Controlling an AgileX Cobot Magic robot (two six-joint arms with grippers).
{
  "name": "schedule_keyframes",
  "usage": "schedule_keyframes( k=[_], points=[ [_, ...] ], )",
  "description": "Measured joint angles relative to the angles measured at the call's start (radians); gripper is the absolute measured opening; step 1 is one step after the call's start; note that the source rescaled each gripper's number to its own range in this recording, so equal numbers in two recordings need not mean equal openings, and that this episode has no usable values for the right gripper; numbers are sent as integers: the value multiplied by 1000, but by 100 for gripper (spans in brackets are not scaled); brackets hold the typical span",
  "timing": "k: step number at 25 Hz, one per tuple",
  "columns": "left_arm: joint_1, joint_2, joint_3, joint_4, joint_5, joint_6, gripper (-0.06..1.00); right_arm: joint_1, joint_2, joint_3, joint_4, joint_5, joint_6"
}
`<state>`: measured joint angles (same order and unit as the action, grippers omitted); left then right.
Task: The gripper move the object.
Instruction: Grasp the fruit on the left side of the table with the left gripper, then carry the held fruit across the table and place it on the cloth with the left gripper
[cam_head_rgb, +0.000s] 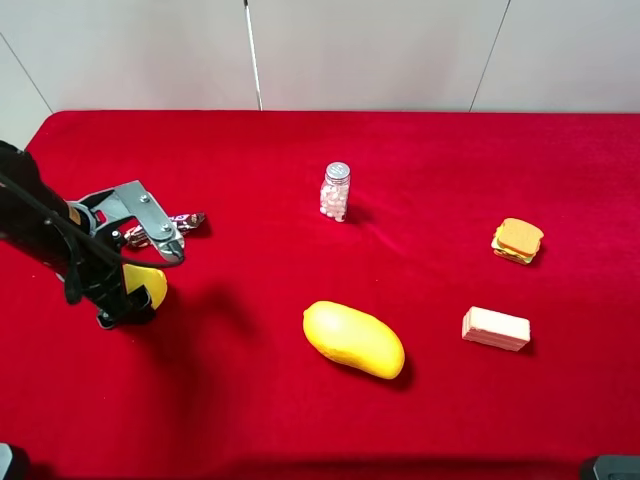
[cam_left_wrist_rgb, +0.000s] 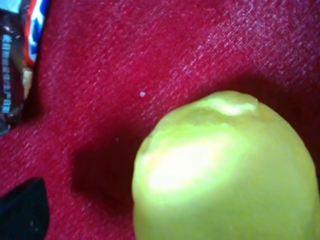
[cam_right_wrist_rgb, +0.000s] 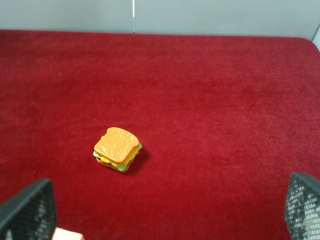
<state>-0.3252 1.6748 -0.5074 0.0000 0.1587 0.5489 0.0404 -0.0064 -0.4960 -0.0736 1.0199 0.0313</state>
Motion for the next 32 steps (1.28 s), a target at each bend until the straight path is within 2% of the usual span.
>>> schedule_keyframes(
  k=[6,9,10,12,14,16,32],
  points=[
    [0,3,0,0,-15,8,99,0,0,0,0,0,0],
    [0,4,0,0,-19,8,86,0,0,0,0,0,0],
    [0,4,0,0,-20,8,79,0,0,0,0,0,0],
    [0,4,0,0,-21,8,57,0,0,0,0,0,0],
    [0,4,0,0,-22,8,32,0,0,0,0,-1,0],
    [0,4,0,0,-29,9,1,0,0,0,0,0,0],
    [0,4,-2,0,-29,9,0,0,0,0,0,0,0]
  ],
)
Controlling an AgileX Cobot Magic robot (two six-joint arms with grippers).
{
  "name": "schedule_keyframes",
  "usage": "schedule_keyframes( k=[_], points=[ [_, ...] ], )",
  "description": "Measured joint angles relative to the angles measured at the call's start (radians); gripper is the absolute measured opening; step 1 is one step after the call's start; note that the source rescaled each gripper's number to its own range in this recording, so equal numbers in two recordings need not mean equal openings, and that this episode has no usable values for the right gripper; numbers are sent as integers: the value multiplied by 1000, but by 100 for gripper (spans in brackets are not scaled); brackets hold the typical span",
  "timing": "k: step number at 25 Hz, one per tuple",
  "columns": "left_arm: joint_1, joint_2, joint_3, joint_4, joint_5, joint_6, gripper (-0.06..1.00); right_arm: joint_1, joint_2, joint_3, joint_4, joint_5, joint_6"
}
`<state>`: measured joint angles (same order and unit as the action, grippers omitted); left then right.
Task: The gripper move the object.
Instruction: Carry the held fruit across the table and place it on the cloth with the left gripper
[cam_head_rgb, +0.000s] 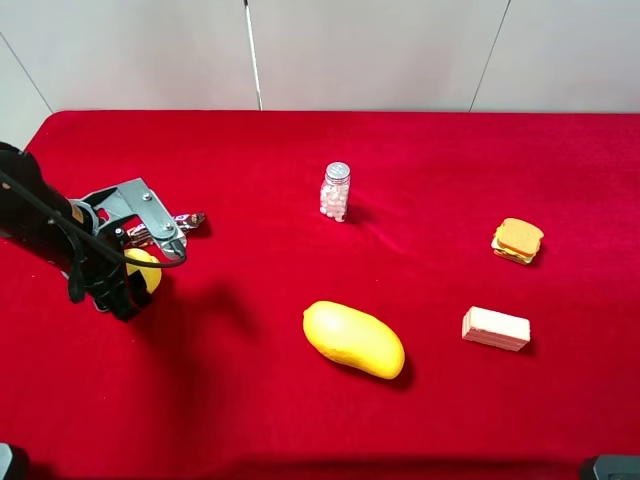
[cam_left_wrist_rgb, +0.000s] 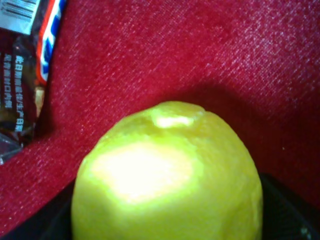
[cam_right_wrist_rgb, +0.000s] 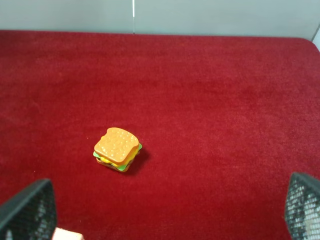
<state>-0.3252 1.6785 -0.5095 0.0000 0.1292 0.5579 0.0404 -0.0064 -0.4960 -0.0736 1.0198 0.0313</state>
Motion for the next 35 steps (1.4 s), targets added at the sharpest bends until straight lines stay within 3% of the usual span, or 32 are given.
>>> schedule_keyframes(
  k=[7,20,24,30,35],
  points=[
    [0,0,-89,0,150,0,0,0,0,0,0,0,0],
    [-24,1,-416,-42,483,0,0,0,0,0,0,0,0],
    [-45,22,-577,-50,546,0,0,0,0,0,0,0,0],
    [-94,185,-894,-49,736,0,0,0,0,0,0,0,0],
    [-132,339,-1135,-49,804,0,0,0,0,0,0,-1,0]
  ],
)
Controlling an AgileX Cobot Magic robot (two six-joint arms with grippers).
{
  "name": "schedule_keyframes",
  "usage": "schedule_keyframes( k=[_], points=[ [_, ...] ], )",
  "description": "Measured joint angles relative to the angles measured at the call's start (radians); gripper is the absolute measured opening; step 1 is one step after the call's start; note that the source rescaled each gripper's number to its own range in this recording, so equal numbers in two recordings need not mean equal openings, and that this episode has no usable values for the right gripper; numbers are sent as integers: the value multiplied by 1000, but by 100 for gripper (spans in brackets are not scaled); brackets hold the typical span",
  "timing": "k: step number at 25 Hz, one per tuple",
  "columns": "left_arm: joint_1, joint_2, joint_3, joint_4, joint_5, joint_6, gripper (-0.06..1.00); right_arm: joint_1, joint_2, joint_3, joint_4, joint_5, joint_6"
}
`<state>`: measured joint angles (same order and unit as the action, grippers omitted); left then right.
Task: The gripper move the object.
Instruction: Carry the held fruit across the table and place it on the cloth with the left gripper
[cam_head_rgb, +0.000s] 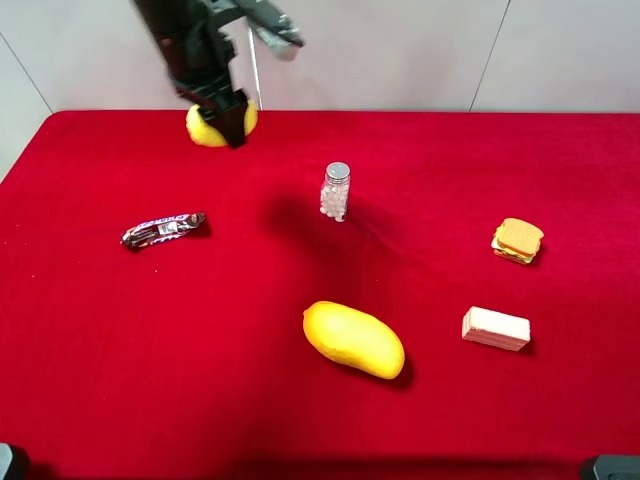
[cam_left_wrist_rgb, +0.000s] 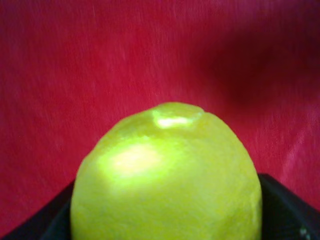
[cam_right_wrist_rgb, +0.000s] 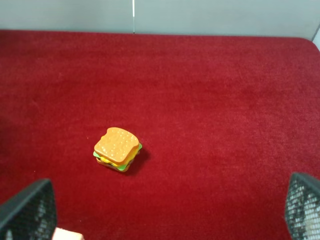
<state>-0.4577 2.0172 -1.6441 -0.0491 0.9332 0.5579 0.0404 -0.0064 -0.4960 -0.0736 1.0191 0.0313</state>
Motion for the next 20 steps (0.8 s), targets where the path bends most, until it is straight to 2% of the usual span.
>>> schedule_keyframes(
  k=[9,15,20],
  points=[
    [-34,240,-324,3,53,0,0,0,0,0,0,0,0],
    [-38,369,-433,5,47,4,0,0,0,0,0,0,0],
    [-38,429,-449,5,-22,11,0,0,0,0,0,1,0]
  ],
)
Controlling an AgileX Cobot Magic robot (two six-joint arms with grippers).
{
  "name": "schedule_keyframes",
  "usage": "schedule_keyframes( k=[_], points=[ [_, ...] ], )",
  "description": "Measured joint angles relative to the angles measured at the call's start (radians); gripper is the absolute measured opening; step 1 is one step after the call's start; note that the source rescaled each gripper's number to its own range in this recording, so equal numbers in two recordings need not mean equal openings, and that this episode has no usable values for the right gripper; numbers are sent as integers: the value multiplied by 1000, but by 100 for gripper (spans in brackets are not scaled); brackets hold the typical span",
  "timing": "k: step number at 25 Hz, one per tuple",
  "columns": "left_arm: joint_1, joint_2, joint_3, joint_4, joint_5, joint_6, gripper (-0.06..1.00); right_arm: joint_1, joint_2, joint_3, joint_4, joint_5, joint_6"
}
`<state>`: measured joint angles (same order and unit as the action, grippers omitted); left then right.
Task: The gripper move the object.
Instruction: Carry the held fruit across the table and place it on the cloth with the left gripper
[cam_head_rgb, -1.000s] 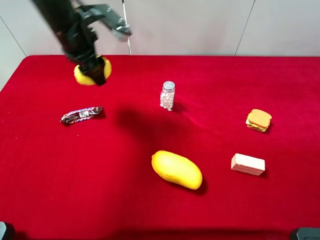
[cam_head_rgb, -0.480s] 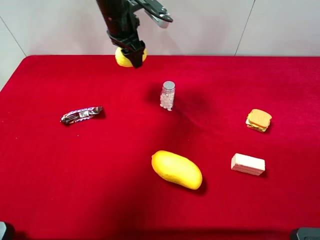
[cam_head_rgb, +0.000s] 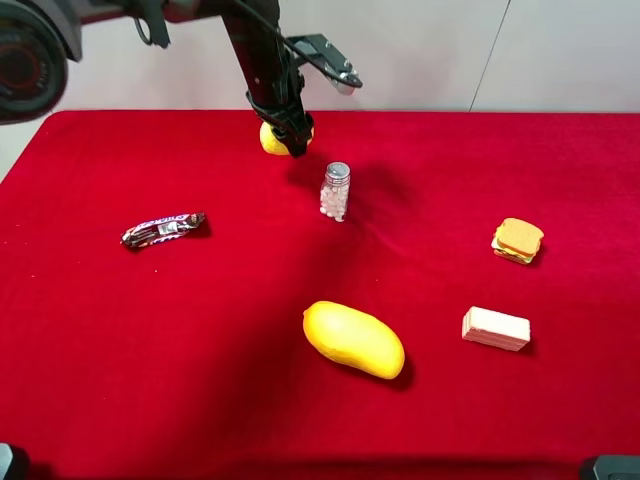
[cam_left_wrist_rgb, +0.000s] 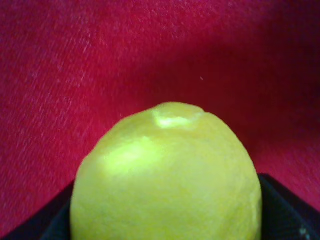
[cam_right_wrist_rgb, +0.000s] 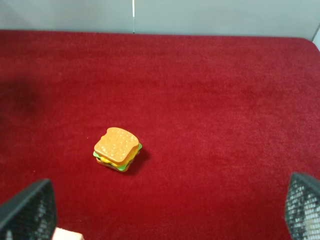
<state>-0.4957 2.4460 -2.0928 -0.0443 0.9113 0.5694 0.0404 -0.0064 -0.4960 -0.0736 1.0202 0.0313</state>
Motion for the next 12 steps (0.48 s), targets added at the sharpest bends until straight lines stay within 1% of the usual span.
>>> schedule_keyframes(
  k=[5,12],
  points=[
    [-5,25,0,0,-49,16,0,0,0,0,0,0,0],
    [-7,57,-5,0,-79,20,0,0,0,0,0,0,0]
  ],
)
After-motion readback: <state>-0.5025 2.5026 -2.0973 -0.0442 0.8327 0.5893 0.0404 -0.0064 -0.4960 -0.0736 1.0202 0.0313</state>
